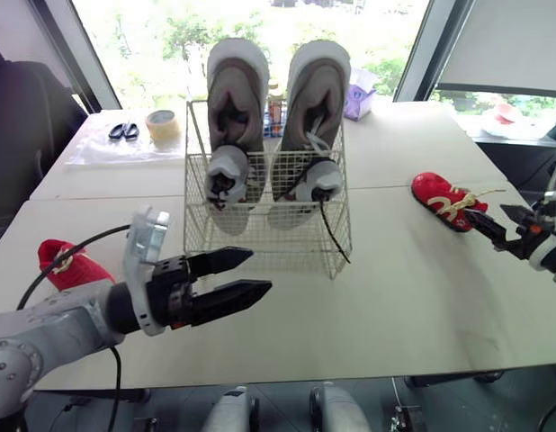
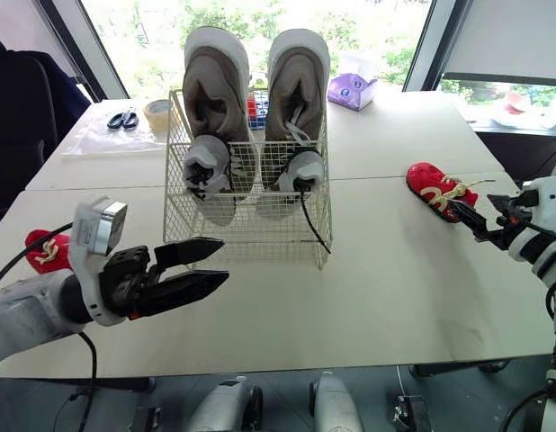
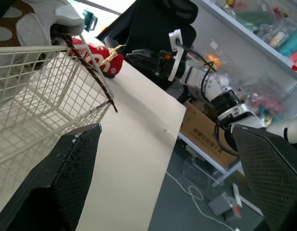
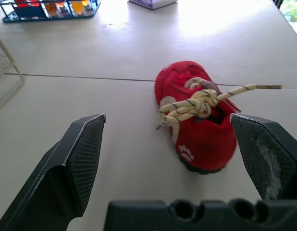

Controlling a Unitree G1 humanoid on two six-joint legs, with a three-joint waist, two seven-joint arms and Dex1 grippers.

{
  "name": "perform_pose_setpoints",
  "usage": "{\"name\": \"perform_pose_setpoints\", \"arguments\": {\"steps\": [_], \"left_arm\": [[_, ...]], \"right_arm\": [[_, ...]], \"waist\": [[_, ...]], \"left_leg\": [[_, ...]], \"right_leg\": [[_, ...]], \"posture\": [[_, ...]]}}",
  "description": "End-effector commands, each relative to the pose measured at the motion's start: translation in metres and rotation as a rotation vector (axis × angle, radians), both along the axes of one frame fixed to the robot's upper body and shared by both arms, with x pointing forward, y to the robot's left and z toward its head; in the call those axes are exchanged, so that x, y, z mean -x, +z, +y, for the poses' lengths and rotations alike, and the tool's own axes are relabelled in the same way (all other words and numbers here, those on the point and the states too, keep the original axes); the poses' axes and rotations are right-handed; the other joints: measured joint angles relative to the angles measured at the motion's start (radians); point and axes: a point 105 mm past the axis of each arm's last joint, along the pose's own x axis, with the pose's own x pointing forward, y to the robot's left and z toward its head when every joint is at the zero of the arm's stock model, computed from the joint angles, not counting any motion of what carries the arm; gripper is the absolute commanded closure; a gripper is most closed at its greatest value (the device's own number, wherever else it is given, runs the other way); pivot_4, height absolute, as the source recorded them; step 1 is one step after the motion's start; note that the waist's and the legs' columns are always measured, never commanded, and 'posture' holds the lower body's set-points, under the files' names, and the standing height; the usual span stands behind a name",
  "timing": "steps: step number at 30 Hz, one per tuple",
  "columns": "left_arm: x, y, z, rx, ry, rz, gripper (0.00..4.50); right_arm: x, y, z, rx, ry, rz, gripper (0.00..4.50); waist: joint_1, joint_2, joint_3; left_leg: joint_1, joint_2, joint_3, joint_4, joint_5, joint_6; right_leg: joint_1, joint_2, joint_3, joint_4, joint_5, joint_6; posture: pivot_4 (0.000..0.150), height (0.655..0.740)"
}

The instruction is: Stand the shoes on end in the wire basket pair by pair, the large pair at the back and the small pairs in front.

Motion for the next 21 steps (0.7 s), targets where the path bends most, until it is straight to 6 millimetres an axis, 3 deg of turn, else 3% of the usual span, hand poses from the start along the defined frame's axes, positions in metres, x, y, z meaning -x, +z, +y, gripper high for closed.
{"name": "perform_pose_setpoints", "arguments": {"steps": [1, 11, 21], "left_arm": [[0.001, 0.002, -0.005, 0.011, 0.001, -0.011, 0.04], [0.005, -0.004, 0.003, -0.027, 0.058, 0.031, 0.04], [0.006, -0.004, 0.009, -0.063, 0.113, 0.031, 0.04]], "right_arm": [[-0.002, -0.008, -0.007, 0.061, 0.027, 0.017, 0.00], [-0.025, -0.027, -0.022, 0.079, 0.008, 0.056, 0.00], [-0.053, -0.027, -0.011, 0.051, -0.007, 0.040, 0.00]], "waist": [[-0.001, 0.000, 0.000], [-0.017, 0.001, 0.000], [-0.016, 0.001, 0.000]], "left_leg": [[0.001, 0.000, 0.000, 0.000, 0.000, 0.000], [0.001, 0.000, 0.000, 0.000, 0.000, 0.000], [0.001, 0.000, 0.000, 0.000, 0.000, 0.000]], "right_leg": [[0.001, 0.000, 0.000, 0.000, 0.000, 0.000], [0.001, 0.001, 0.000, 0.000, 0.000, 0.000], [0.001, 0.001, 0.000, 0.000, 0.000, 0.000]], "posture": [[0.150, 0.7400], [0.150, 0.7400], [0.150, 0.7400]]}}
